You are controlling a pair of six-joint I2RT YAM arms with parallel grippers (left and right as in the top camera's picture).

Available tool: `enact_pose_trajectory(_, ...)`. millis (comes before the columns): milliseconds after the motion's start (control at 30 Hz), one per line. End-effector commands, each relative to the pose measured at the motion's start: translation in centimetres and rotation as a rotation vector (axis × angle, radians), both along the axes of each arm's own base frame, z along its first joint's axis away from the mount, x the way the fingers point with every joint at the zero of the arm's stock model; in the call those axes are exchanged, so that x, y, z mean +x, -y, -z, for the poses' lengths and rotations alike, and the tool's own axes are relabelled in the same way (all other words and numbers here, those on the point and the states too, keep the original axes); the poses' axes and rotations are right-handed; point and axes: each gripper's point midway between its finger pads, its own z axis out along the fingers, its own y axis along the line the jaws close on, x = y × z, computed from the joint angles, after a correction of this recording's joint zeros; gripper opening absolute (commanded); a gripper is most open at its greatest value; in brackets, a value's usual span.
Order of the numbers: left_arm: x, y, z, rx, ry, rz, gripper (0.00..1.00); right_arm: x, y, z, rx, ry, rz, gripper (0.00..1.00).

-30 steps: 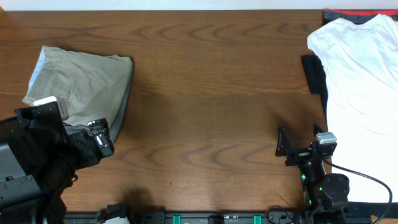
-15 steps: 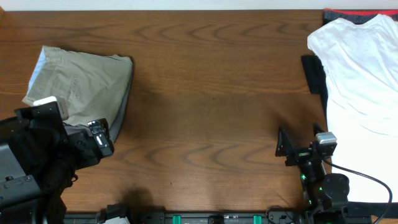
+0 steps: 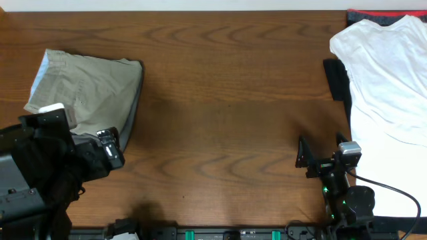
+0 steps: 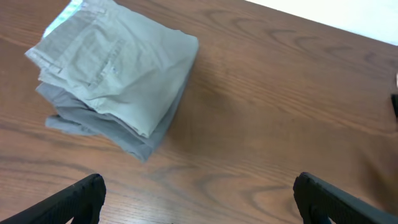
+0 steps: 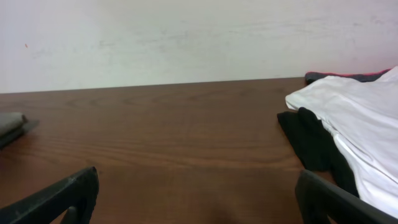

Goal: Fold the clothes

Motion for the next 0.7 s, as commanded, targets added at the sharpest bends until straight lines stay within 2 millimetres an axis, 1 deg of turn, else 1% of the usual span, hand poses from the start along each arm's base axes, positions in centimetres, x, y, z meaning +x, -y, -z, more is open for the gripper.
enact_pose_trajectory(0,0.1,-0.2,-0.7,0.047,0.038,0.004,0.98,0.0,0.3,0.1,0.009,-0.001,0.016,0.99)
enact_pose_trajectory(167,2.3,1.8,-2.3,0.051,0.203,0.103,0.98,0.0,0.3,0.1,0.009,-0.001,0.016,0.99)
enact_pose_trajectory(267,3.8,2.3,-2.6,0.063,0.318,0.127,0.98,0.0,0.3,0.1,0.009,-0.001,0.016,0.99)
enact_pose_trajectory(333,4.6,2.3,-1.6,0.067,0.366,0.128,0.98,0.0,0.3,0.1,0.009,-0.002,0.016,0.99)
enact_pose_trajectory(467,5.4,2.4,1.8,0.06,0.424,0.126,0.98,0.0,0.3,0.1,0.009,-0.002,0.016,0.99)
enact_pose_trajectory(533,5.6,2.9,3.4,0.059,0.461,0.143,0.98,0.0,0.3,0.1,0.009,-0.002,0.016,0.99)
enact_pose_trajectory(667,5.3,3.9,6.5,0.055,0.521,0.183,0.98,0.0,0.3,0.1,0.009,-0.002,0.016,0.99)
